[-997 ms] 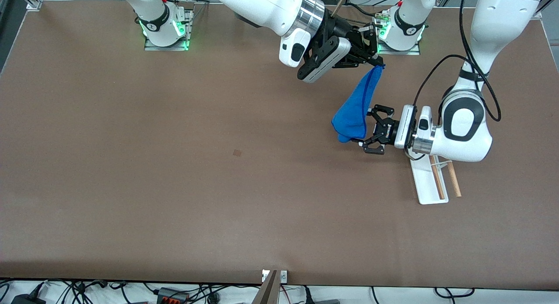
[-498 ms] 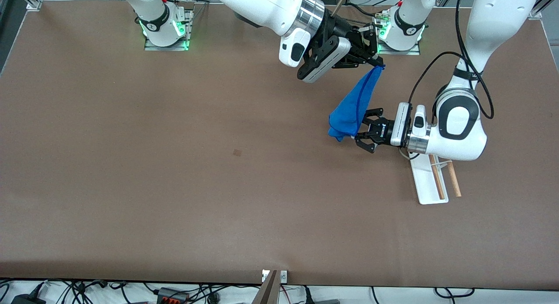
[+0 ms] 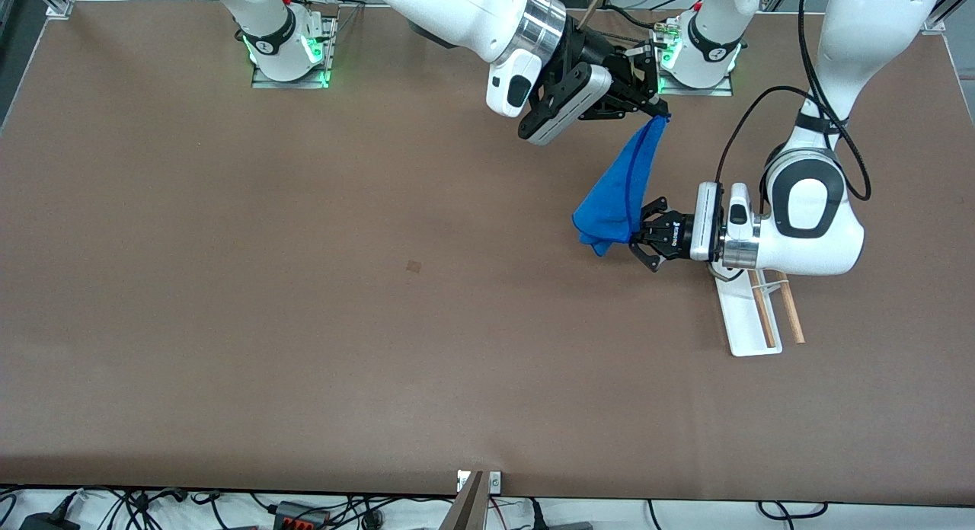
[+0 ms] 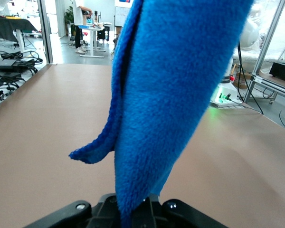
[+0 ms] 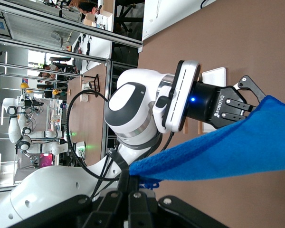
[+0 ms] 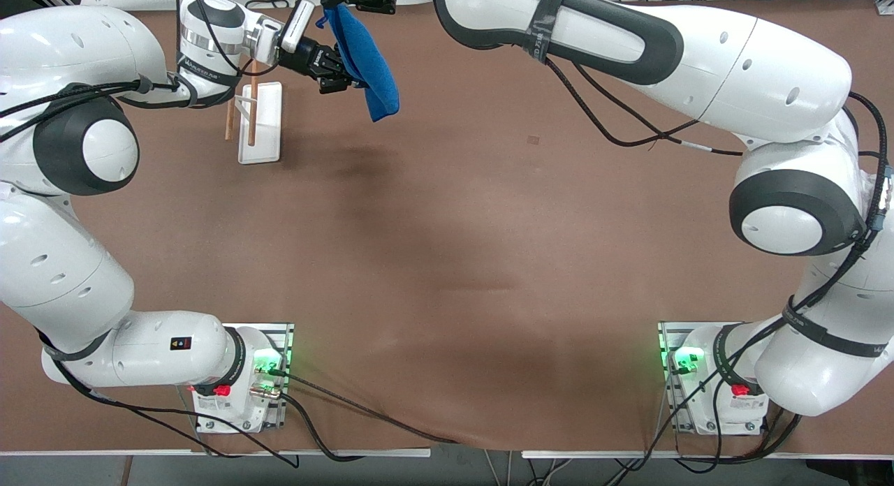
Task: Pass towel and hang on rack
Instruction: 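Open the right gripper and withdraw it while the left gripper holds the towel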
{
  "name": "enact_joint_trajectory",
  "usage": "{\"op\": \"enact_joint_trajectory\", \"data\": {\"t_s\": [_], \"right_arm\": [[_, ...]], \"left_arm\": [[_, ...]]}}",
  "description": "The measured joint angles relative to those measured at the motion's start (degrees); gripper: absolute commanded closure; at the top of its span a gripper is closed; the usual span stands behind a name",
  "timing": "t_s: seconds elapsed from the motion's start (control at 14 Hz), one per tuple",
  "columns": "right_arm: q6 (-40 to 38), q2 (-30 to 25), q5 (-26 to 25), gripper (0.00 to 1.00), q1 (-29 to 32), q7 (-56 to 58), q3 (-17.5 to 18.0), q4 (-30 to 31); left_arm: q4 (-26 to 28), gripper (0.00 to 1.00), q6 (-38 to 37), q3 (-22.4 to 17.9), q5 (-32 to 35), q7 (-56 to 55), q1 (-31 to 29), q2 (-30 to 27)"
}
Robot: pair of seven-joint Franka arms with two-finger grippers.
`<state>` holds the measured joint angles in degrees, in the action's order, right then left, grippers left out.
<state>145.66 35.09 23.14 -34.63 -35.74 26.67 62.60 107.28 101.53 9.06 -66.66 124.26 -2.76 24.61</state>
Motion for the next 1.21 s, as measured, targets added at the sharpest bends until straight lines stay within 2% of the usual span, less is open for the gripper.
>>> {"op": "enact_joint_trajectory", "data": {"t_s": [0.14, 0.28, 0.57, 0.71, 0.85, 1.07, 1.21], "right_arm": [[0.0, 0.05, -0.78, 0.0, 0.02, -0.01, -0.24, 0.33], [0.04, 0.17, -3.12, 0.0, 0.19, -0.16, -0.99, 1.1], [-2.3, 0.22, -5.41, 0.0, 1.85, -0.15, -7.04, 3.78], [-9.94, 0.17, -10.05, 0.0, 3.03, 0.07, -10.79, 4.36], [-18.68, 0.07, -17.07, 0.0, 3.98, 0.07, -13.13, 4.46], [-30.01, -0.16, -27.68, 0.0, 6.99, 0.15, -14.53, 4.53], [-35.52, -0.19, -30.2, 0.0, 10.58, 2.11, -14.87, 4.56]], "left_arm": [[0.0, 1.0, 0.02, -0.17, 0.8, -2.37, -0.35, -0.28], [-0.05, 1.0, 0.02, -0.29, 4.37, -7.97, -0.69, -1.91], [-0.42, 1.0, 0.01, -0.37, 16.77, -27.36, -1.03, -9.01], [-1.13, 1.0, -0.36, -0.37, 22.43, -35.16, -1.05, -11.81], [-1.97, 1.0, -0.66, -0.43, 25.94, -39.41, -1.06, -12.57], [-5.4, 1.0, -0.68, -0.66, 36.35, -44.27, -1.05, -12.18], [-9.61, 1.0, -2.43, -0.46, 43.6, -45.67, -0.76, -11.54]]}}
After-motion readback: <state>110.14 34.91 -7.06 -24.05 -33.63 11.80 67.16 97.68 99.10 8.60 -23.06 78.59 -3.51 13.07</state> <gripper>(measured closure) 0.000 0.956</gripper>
